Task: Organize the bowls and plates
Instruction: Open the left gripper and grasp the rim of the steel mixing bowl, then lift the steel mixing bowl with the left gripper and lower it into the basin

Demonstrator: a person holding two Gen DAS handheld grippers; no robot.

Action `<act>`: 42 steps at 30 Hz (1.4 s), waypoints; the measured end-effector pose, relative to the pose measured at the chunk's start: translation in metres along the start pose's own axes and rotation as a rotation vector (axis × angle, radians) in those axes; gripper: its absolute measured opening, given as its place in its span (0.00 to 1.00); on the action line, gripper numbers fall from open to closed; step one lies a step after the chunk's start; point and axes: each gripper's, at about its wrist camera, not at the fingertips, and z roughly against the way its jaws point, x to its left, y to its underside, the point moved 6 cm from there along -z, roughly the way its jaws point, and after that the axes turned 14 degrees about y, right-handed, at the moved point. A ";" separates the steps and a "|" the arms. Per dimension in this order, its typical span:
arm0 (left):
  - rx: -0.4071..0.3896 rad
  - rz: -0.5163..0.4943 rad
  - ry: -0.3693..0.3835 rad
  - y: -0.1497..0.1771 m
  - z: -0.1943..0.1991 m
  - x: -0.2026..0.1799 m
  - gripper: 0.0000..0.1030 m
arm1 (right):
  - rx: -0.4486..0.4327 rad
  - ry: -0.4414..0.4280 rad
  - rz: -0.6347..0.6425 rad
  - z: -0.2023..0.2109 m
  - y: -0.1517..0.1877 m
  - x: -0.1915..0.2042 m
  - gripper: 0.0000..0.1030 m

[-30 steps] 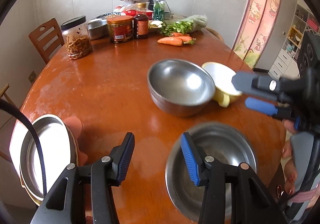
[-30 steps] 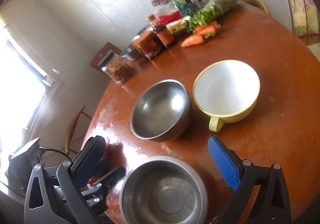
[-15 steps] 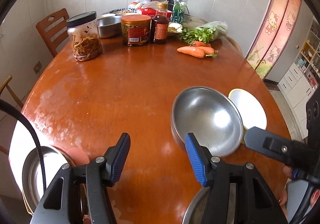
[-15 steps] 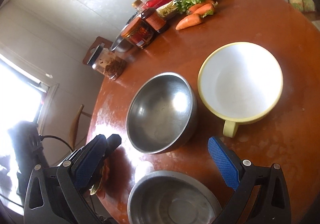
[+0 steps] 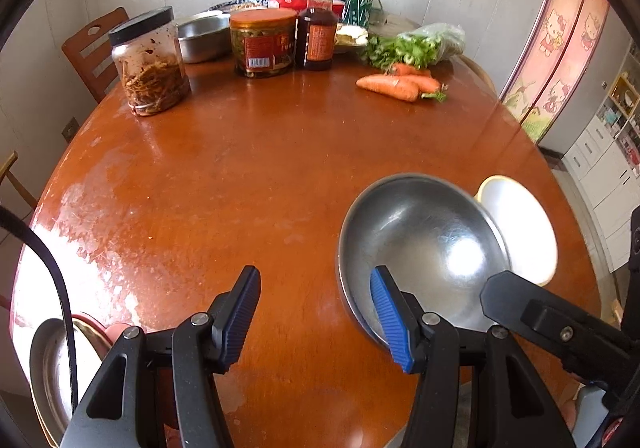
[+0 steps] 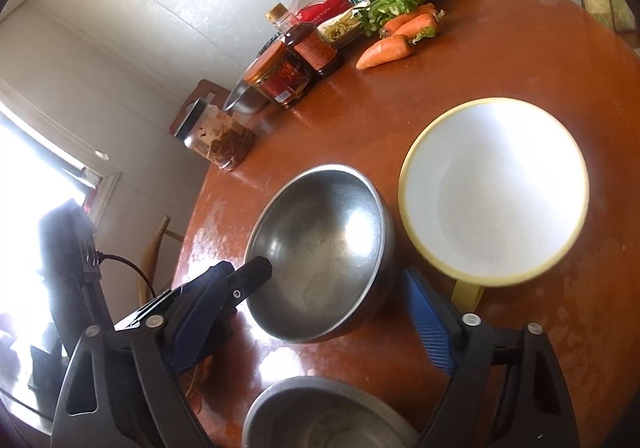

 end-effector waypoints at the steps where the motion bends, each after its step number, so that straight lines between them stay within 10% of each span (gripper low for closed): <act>1: 0.007 0.000 0.002 0.000 -0.003 0.000 0.55 | 0.000 0.002 0.006 -0.002 0.000 0.000 0.79; 10: 0.062 0.038 0.072 0.007 -0.020 0.000 0.30 | -0.023 0.030 0.070 -0.009 -0.001 0.000 0.56; 42: -0.058 -0.023 0.064 0.033 0.070 -0.033 0.29 | -0.108 0.030 0.199 0.050 0.025 0.029 0.56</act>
